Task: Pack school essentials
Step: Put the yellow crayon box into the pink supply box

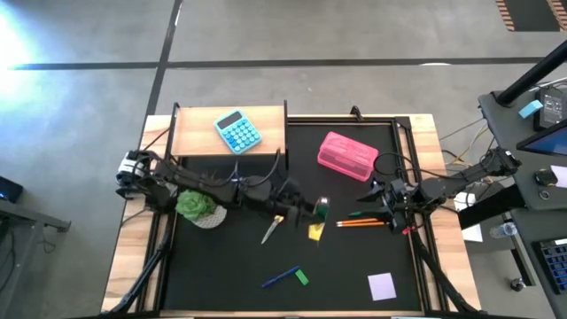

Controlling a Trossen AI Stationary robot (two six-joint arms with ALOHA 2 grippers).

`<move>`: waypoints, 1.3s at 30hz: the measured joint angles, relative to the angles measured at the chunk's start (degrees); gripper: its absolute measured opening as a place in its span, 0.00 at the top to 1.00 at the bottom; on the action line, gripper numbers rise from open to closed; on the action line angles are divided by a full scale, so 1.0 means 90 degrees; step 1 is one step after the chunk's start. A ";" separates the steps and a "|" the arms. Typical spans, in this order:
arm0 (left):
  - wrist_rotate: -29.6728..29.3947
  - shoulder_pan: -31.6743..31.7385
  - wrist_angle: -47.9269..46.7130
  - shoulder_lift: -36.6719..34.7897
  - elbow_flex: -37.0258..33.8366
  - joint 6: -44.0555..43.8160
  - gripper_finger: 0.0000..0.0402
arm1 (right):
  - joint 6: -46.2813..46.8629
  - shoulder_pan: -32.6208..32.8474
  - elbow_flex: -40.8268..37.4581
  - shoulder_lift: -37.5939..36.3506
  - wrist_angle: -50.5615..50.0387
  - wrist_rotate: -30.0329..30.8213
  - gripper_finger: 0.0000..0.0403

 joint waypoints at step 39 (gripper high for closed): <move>-0.0132 0.1307 -0.0093 -0.0100 0.0773 0.2686 0.32 | 0.0577 -0.0002 0.0745 0.0292 0.3590 0.2629 0.49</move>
